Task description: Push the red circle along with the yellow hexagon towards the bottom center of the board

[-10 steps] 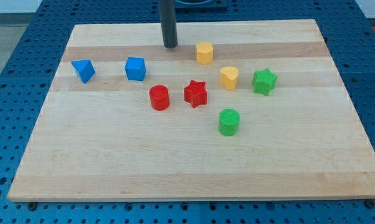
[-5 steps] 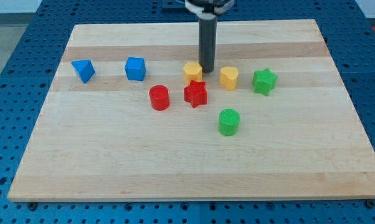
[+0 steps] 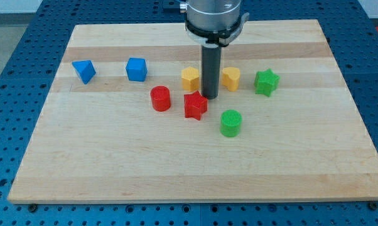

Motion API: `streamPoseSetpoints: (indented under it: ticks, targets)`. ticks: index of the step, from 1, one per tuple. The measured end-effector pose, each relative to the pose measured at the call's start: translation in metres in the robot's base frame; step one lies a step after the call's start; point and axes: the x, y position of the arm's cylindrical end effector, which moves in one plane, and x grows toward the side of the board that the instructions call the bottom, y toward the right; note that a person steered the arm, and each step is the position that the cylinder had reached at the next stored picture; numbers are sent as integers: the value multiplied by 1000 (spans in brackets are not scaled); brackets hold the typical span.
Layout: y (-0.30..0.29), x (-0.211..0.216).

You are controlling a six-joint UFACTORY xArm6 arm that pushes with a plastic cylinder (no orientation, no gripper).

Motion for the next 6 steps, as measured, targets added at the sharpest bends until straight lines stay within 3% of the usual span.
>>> streamPoseSetpoints:
  ticks: [2,6]
  targets:
    - [1,-35]
    - [-48,-45]
